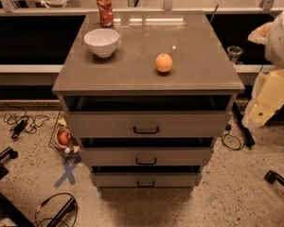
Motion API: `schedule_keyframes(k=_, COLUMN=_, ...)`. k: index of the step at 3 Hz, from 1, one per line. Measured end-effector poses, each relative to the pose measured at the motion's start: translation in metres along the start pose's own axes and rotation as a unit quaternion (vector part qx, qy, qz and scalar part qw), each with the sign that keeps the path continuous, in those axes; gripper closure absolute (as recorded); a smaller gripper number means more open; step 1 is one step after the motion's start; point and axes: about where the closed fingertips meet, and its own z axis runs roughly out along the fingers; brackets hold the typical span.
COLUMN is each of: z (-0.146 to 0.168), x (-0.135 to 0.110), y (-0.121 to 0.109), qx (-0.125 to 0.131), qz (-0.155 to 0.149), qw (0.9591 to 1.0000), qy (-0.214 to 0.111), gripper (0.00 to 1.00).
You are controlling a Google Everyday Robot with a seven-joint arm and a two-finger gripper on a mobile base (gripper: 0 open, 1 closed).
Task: Open top drawer
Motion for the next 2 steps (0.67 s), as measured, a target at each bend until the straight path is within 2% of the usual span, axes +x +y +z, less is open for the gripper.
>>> schedule_keyframes(k=1, z=0.037, x=0.005, y=0.035, qx=-0.006, qz=0.007, qw=0.9985, qy=-0.054, gripper=0.00)
schedule_keyframes(k=2, z=0.124, x=0.019, y=0.087, qx=-0.031, qz=0.022, qw=0.9902, qy=-0.134, gripper=0.00)
